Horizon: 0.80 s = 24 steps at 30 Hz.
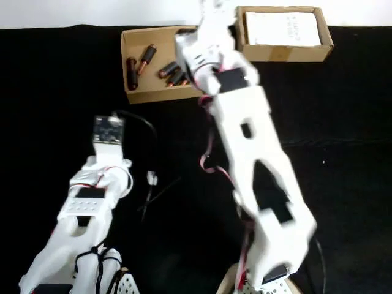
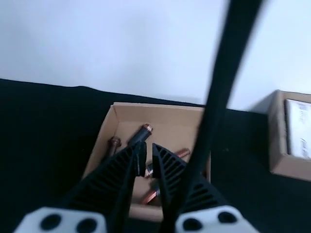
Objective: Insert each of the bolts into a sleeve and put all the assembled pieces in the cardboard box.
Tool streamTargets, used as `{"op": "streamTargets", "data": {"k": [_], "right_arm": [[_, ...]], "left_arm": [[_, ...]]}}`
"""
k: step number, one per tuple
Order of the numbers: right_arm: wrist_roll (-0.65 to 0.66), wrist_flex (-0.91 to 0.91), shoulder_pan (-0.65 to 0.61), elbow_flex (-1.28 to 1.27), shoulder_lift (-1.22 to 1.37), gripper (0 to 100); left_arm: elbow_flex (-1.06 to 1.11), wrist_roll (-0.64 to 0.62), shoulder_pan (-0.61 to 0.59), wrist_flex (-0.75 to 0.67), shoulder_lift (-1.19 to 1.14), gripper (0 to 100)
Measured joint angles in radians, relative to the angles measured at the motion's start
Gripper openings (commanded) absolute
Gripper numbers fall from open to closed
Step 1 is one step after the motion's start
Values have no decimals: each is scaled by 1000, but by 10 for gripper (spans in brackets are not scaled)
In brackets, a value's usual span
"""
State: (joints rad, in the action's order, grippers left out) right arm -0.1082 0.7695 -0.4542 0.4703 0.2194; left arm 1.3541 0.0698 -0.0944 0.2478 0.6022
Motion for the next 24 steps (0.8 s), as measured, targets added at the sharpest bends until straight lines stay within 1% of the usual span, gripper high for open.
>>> {"op": "streamTargets", "data": {"k": [11,14,16,20,22,24], "right_arm": [[0,578,0,3,-532,18],[0,755,17,-14,-651,18],[-12,841,51,-68,-733,18],[-95,907,178,-282,-898,18],[-107,905,238,-433,-982,18],[-117,876,295,-601,-1063,18]], "left_arm": [[12,17,20,0,6,9],[69,17,61,0,72,9],[124,17,84,0,161,9],[256,17,101,0,391,9],[316,17,101,3,509,9],[321,18,103,38,617,9]]}}
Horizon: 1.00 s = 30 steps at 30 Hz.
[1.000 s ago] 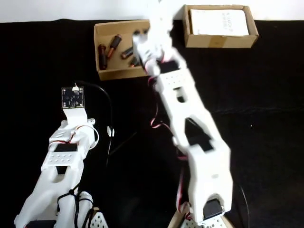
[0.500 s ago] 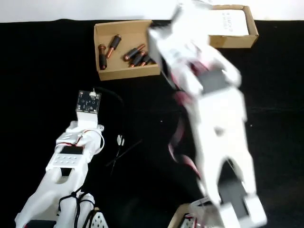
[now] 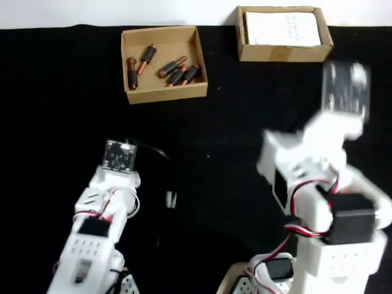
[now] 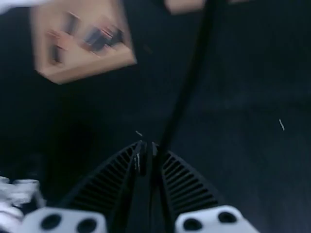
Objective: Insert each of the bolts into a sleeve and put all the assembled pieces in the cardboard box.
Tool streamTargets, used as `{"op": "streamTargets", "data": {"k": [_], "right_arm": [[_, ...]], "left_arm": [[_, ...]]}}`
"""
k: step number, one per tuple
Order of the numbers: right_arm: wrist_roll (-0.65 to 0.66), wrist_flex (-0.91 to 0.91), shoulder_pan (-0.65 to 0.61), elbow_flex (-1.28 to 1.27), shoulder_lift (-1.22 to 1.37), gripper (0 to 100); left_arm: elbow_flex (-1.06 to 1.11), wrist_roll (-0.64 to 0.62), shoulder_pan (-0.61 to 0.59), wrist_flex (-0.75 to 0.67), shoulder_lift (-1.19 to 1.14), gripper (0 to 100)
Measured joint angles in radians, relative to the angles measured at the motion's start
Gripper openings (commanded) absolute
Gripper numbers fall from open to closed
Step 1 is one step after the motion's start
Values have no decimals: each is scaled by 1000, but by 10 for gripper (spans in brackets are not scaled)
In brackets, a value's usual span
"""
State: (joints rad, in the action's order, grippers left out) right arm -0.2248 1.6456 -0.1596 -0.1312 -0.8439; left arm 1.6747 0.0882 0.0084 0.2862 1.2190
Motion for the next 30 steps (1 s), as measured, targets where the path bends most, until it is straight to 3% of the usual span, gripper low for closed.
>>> {"op": "streamTargets", "data": {"k": [8,17,24,30], "right_arm": [[8,-382,95,-789,-333,18],[242,-891,94,-1525,-723,18],[252,-895,100,-1545,-916,18],[252,-718,100,-1545,-928,18]], "left_arm": [[3,0,0,282,216,9],[3,0,0,477,311,9],[3,0,0,517,316,9],[3,0,0,560,316,9]]}}
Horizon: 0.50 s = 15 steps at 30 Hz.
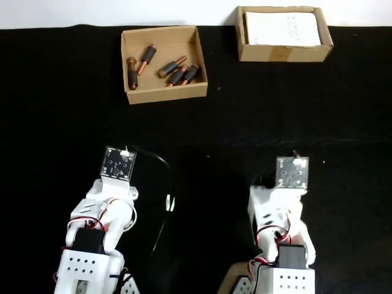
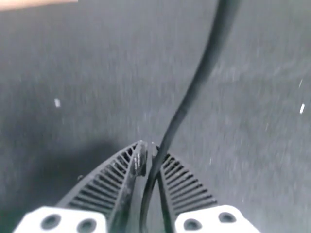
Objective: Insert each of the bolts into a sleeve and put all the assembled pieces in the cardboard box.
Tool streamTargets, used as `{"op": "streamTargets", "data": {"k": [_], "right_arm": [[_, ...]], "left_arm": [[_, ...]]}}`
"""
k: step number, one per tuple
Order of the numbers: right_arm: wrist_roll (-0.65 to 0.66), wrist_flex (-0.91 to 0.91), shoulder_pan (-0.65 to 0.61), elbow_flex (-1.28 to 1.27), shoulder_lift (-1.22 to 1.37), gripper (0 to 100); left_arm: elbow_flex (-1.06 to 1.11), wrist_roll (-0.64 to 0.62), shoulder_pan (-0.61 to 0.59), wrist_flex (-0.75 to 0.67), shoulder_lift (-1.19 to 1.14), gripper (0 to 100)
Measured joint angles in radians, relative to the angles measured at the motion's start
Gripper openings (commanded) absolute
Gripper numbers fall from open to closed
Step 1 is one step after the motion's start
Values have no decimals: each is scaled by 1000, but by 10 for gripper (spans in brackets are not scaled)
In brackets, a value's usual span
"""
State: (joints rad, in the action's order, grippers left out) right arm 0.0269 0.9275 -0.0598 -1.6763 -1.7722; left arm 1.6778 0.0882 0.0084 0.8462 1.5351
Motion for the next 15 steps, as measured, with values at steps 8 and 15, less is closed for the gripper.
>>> {"op": "streamTargets", "data": {"k": [8,15], "right_arm": [[0,158,0,0,-3,18],[3,163,0,0,-9,18]], "left_arm": [[0,0,0,120,25,9],[0,0,0,120,28,9]]}}
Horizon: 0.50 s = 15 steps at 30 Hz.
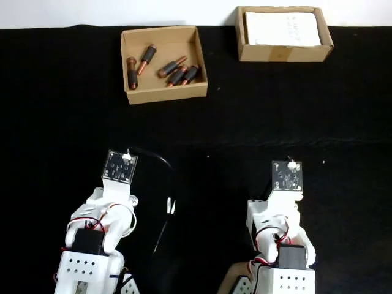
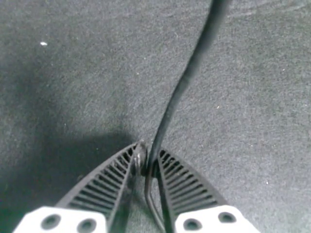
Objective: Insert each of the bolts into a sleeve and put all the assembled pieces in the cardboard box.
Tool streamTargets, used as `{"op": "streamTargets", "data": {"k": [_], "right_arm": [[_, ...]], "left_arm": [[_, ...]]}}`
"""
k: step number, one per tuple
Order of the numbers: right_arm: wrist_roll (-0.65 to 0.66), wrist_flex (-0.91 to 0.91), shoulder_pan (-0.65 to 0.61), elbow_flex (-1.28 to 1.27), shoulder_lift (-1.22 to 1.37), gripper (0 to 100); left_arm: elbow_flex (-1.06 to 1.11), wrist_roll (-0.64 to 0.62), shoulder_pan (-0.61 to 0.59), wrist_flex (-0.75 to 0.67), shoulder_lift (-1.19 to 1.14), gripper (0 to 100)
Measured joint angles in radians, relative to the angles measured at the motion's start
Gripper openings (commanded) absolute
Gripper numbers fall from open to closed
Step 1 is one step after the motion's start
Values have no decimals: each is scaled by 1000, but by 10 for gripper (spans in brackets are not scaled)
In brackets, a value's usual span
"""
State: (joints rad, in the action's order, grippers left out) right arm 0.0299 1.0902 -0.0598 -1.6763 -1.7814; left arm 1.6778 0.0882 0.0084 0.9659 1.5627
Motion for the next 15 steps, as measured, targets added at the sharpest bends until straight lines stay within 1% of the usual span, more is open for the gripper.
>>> {"op": "streamTargets", "data": {"k": [8,15], "right_arm": [[3,15,0,0,0,18],[6,23,0,0,0,18]], "left_arm": [[0,0,0,0,20,9],[0,0,0,0,152,9]]}}
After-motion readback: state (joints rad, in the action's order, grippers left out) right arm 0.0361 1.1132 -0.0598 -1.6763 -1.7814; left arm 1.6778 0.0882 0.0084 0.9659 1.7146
